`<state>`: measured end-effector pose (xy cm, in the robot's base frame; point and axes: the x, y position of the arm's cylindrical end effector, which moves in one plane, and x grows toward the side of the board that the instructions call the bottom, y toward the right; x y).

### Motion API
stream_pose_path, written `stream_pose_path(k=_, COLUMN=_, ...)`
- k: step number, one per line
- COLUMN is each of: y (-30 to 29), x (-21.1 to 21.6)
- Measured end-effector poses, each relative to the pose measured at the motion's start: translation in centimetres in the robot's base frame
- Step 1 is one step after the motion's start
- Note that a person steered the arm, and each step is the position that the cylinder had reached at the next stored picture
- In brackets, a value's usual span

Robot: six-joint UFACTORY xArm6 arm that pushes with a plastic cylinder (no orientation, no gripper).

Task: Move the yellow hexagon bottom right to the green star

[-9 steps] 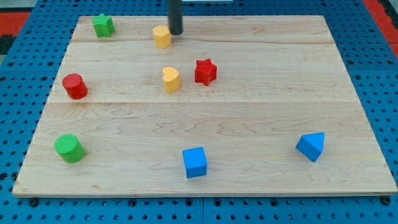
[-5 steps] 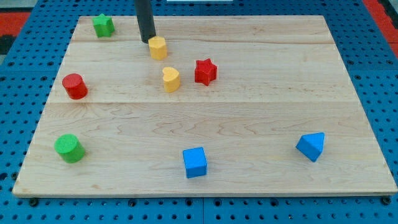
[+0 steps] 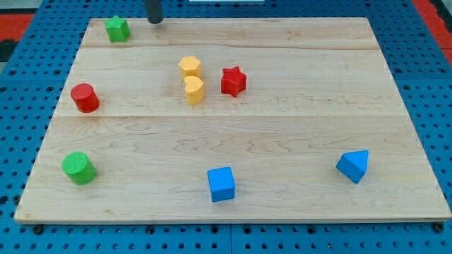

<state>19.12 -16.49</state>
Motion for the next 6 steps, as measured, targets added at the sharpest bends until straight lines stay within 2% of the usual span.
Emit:
stream_pose_path(k=2, y=-10.9, x=0.4)
stream_pose_path(k=3, y=-7.8, x=5.2)
stream_pose_path(k=4, y=-3.6, x=7.3)
stream_pose_path(k=5, y=-6.9, x=0.6)
stream_pose_path(k=6, y=-7.1, x=0.0)
